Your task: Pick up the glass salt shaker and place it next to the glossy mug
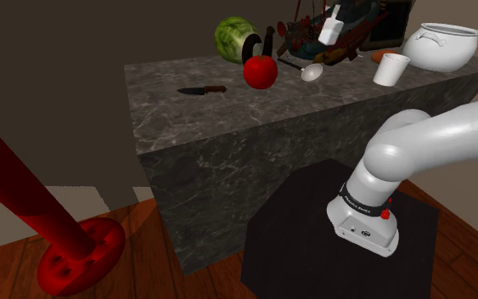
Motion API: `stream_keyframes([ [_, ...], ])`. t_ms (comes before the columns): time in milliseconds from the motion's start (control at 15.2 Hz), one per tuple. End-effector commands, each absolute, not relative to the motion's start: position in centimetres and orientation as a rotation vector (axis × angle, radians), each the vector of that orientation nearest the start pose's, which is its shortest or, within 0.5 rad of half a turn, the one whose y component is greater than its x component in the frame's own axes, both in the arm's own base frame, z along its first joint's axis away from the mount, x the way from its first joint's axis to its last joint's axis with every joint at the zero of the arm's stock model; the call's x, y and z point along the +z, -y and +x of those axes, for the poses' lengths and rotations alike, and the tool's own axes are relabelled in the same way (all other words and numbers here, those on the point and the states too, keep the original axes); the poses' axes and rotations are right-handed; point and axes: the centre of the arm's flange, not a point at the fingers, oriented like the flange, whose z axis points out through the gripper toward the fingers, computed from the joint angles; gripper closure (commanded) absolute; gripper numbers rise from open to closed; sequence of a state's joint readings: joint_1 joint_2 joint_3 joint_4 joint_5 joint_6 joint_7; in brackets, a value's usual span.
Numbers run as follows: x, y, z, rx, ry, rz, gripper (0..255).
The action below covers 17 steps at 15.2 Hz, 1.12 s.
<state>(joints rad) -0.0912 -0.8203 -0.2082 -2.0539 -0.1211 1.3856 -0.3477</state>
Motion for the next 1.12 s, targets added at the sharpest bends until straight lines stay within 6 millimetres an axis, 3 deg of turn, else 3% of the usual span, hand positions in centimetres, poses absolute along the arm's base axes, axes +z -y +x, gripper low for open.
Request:
stream_keyframes([
  [0,71.3,15.8,22.8,-0.223,0.115,-3.138,255],
  [1056,71.4,32.9,10.3,-0.223,0.115,-3.138,255],
])
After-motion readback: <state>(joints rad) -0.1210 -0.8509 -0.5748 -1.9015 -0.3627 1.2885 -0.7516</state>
